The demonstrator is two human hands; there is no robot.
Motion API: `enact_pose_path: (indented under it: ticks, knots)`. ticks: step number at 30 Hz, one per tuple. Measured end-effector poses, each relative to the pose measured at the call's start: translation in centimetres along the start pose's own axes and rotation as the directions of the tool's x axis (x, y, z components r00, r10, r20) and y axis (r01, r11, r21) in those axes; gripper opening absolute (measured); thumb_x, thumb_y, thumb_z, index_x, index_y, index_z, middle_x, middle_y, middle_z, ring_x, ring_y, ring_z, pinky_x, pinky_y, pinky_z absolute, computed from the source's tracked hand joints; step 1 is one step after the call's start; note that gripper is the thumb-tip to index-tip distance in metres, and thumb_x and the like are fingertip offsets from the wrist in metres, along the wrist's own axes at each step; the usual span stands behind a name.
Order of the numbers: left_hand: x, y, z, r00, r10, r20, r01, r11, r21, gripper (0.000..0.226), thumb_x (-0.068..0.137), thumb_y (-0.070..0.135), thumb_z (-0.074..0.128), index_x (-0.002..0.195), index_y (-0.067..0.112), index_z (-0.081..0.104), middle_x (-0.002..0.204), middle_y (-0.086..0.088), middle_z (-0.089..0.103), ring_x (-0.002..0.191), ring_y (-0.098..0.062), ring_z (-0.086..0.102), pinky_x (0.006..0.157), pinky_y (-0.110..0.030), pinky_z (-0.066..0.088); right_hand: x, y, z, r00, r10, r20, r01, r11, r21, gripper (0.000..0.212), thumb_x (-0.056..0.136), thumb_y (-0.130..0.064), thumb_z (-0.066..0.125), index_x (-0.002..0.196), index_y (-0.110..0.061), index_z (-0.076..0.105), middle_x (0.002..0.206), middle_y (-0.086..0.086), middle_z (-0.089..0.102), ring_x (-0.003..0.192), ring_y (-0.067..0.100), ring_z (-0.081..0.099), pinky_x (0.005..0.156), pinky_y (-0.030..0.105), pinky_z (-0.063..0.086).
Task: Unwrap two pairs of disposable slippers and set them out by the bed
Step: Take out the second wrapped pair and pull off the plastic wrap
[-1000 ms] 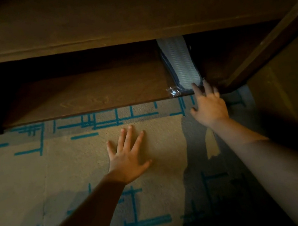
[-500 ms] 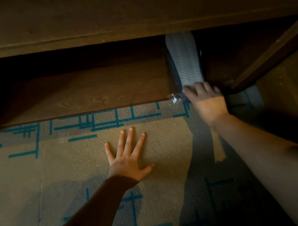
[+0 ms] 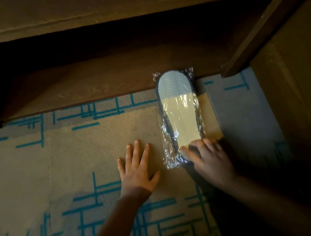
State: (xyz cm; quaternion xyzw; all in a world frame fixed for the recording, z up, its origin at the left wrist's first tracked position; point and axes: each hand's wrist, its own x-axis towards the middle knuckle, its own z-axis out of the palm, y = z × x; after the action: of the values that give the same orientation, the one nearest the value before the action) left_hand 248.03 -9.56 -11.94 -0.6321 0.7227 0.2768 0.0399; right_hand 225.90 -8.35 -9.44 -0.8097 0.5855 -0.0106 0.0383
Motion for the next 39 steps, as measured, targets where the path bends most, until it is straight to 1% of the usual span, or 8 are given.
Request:
enact_pose_path:
  ticks: [4, 7, 11, 15, 26, 33, 37, 39]
  knots:
    - [-3.2, 2.0, 0.1, 0.976, 0.12, -0.181, -0.163, 0.955, -0.246, 0.072, 0.077, 0.036, 0.061, 0.14, 0.014, 0.036, 0.151, -0.007, 0.032, 0.14, -0.023, 0.024, 0.116, -0.044, 0.019, -3.2, -2.2, 0.4, 0.959, 0.099, 0.266, -0.169, 0.952, 0.256, 0.07, 0.071, -0.031, 0.066, 0.134, -0.034, 0.036, 0.138, 0.002, 0.045, 0.125, 0.025, 0.042, 0.102, 0.048, 0.035]
    - [-4.3, 3.2, 0.4, 0.954, 0.241, -0.181, -0.272, 0.947, -0.174, 0.059, 0.077, 0.024, 0.065, 0.132, 0.01, 0.049, 0.131, -0.012, 0.056, 0.122, -0.028, 0.052, 0.103, -0.044, 0.044, -4.0, -3.2, 0.5, 0.966, 0.142, 0.218, -0.219, 0.896, 0.386, 0.06, 0.078, -0.029, 0.059, 0.134, -0.036, 0.037, 0.144, -0.001, 0.04, 0.133, 0.02, 0.034, 0.111, 0.048, 0.02]
    - [-3.9, 4.1, 0.3, 0.969, 0.203, -0.137, -0.219, 0.969, -0.113, 0.048, 0.084, 0.026, 0.059, 0.13, 0.016, 0.05, 0.128, -0.006, 0.057, 0.118, -0.021, 0.051, 0.102, -0.037, 0.042, -2.9, -1.9, 0.0, 0.984, 0.114, 0.141, -0.161, 0.905, 0.394, 0.068, 0.082, -0.013, 0.053, 0.141, -0.034, 0.028, 0.153, -0.003, 0.028, 0.141, 0.018, 0.022, 0.112, 0.04, 0.017]
    - [-2.4, 4.5, -0.6, 0.965, 0.222, -0.138, -0.235, 0.968, -0.084, 0.029, 0.086, 0.028, 0.056, 0.112, 0.019, 0.062, 0.114, -0.002, 0.064, 0.107, -0.018, 0.055, 0.095, -0.036, 0.045, -1.2, -0.7, -0.5, 0.968, 0.012, 0.251, -0.102, 0.932, 0.348, 0.059, 0.09, -0.006, 0.04, 0.142, -0.03, 0.029, 0.157, -0.004, 0.018, 0.145, 0.015, 0.006, 0.116, 0.037, 0.009]
    - [-2.0, 5.1, -0.7, 0.973, 0.185, -0.138, -0.212, 0.954, -0.212, 0.015, 0.088, 0.017, 0.055, 0.095, 0.016, 0.069, 0.097, -0.003, 0.07, 0.092, -0.016, 0.059, 0.085, -0.032, 0.049, 0.0, -0.3, -0.8, 0.968, 0.0, 0.25, -0.124, 0.866, 0.484, 0.052, 0.088, 0.006, 0.044, 0.131, -0.021, 0.05, 0.153, 0.003, 0.03, 0.144, 0.017, 0.016, 0.117, 0.034, 0.02]
    - [-3.9, 5.6, -1.4, 0.9, 0.337, -0.277, -0.39, 0.906, -0.165, 0.008, 0.076, 0.011, 0.071, 0.082, 0.015, 0.075, 0.089, -0.002, 0.072, 0.091, -0.021, 0.062, 0.078, -0.035, 0.054, 0.9, 0.1, -1.3, 0.948, -0.001, 0.318, -0.173, 0.838, 0.517, 0.058, 0.086, 0.014, 0.035, 0.134, -0.017, 0.046, 0.153, 0.001, 0.029, 0.144, 0.014, 0.015, 0.118, 0.034, 0.02]
    - [-5.8, 6.0, -0.3, 0.855, 0.501, -0.134, -0.504, 0.863, 0.015, 0.018, 0.068, 0.018, 0.076, 0.084, 0.027, 0.073, 0.093, 0.01, 0.075, 0.098, -0.014, 0.068, 0.084, -0.036, 0.054, 1.3, 0.2, -1.4, 0.934, 0.024, 0.357, -0.227, 0.812, 0.538, 0.058, 0.085, 0.015, 0.038, 0.133, -0.015, 0.048, 0.153, 0.001, 0.029, 0.143, 0.015, 0.016, 0.118, 0.034, 0.017]
    - [-6.5, 5.6, 0.4, 0.884, 0.467, -0.013, -0.461, 0.878, 0.13, 0.021, 0.076, 0.025, 0.068, 0.097, 0.028, 0.07, 0.109, 0.01, 0.071, 0.112, -0.015, 0.062, 0.098, -0.042, 0.046, 1.4, 0.4, -1.3, 0.94, 0.025, 0.34, -0.215, 0.819, 0.533, 0.054, 0.086, 0.01, 0.042, 0.133, -0.016, 0.048, 0.152, 0.001, 0.032, 0.143, 0.015, 0.019, 0.117, 0.033, 0.018]
